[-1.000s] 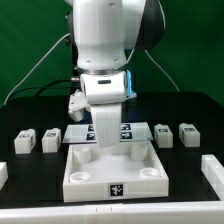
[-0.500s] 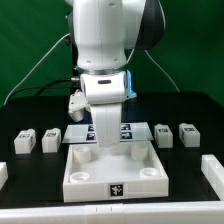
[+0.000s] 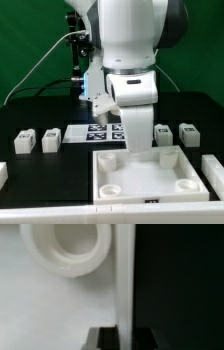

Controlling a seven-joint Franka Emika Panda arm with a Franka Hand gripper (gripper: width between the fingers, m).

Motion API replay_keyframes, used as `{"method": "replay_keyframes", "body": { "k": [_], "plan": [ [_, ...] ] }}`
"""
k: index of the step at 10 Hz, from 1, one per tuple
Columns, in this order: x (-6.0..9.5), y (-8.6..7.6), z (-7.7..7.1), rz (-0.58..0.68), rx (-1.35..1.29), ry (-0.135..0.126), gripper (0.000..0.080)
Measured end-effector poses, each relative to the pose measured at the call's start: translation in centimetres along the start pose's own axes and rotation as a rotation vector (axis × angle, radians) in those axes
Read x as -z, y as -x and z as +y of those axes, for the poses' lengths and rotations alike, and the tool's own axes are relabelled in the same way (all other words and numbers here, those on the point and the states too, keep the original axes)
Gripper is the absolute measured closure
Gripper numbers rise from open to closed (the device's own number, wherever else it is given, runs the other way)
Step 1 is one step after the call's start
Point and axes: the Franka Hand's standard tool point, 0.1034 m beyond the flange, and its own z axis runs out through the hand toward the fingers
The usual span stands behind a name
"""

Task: Assemble one leg

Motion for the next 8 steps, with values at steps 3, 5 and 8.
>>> {"method": "replay_keyframes", "body": {
  "k": [3,5,8],
  "plan": [
    [-0.3,-1.6,0.8,0.007,-0.035,-0.021,0.0742],
    [-0.3,-2.2,0.9,0.009,-0.052,-0.040,0.0741],
    [-0.3,-2.9,0.9,0.003,-0.073,-0.073,0.0741]
  ]
}}
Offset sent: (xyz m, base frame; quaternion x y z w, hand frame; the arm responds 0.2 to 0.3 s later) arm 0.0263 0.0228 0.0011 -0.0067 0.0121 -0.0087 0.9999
